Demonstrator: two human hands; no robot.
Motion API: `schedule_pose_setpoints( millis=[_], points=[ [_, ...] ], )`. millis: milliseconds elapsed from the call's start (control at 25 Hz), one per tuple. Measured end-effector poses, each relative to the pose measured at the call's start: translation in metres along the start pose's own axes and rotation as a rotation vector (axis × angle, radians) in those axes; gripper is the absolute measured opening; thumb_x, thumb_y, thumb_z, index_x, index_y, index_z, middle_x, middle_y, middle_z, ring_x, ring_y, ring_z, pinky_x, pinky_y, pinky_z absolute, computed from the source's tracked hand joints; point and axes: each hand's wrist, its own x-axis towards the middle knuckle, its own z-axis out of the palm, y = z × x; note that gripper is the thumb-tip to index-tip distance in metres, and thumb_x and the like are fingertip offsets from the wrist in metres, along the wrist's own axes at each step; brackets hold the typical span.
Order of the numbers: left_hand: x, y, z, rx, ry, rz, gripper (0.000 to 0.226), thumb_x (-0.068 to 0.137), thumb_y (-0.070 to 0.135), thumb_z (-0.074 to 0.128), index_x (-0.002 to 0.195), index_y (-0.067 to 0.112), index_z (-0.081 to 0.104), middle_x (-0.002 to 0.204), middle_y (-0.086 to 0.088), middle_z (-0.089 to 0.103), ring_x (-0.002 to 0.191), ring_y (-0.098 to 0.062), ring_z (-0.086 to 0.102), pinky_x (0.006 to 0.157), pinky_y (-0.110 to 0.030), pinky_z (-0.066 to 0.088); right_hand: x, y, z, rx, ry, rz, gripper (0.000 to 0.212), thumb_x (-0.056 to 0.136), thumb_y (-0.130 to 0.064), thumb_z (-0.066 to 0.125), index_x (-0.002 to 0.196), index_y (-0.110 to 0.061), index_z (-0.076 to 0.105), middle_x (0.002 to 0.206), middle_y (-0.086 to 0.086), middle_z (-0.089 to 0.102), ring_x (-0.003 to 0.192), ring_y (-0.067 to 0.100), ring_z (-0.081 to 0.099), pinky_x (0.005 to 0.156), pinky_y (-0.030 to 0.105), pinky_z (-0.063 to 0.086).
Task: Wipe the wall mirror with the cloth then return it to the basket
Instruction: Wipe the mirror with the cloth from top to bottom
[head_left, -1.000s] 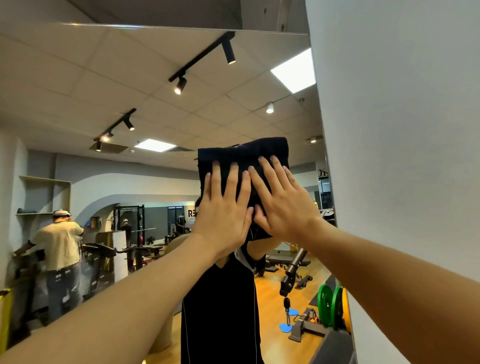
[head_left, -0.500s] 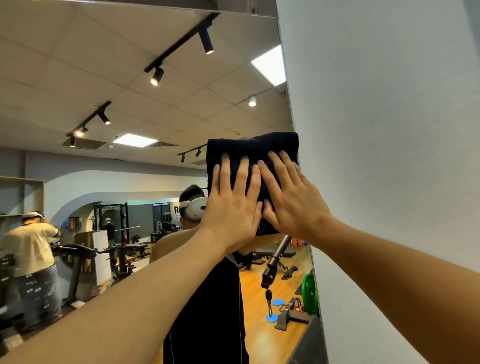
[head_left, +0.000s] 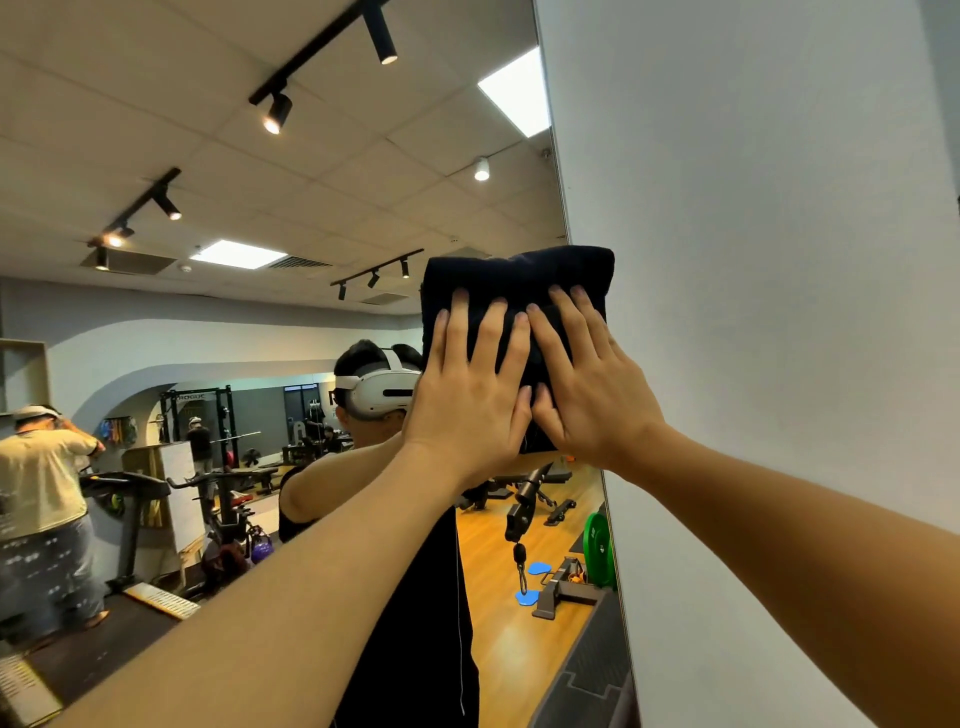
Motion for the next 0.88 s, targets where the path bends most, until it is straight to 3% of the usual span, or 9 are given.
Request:
schedule_pose_setpoints(
  millis=[480, 880],
  points=[
    [-0.039, 0.000, -0.003, -0.003, -0.118, 0.074, 0.075, 0.091, 0.046, 0.036, 0.157, 0.010, 0.025, 0.161, -0.019, 0.024, 0.152, -0.045, 0.009, 0.123, -0.057, 0.017, -0.037, -0.029, -0.001, 0.050, -0.080, 0.041, 0.076, 0.094, -0.043, 0.037, 0.160, -0.008, 0.021, 0.165, 0.023, 0.017, 0.155, 0.042, 0.009, 0.121, 0.059, 0.028],
    [-0.051, -0.027, -0.010, 0.030, -0.130, 0.103, 0.081, 0.086, 0.046, 0.039, 0.157, 0.012, 0.024, 0.162, -0.018, 0.022, 0.153, -0.042, 0.007, 0.125, -0.054, 0.011, -0.033, -0.060, -0.007, 0.044, -0.159, 0.089, 0.075, 0.096, -0.044, 0.033, 0.162, -0.011, 0.016, 0.167, 0.022, 0.012, 0.156, 0.040, 0.003, 0.123, 0.058, 0.022]
  ],
)
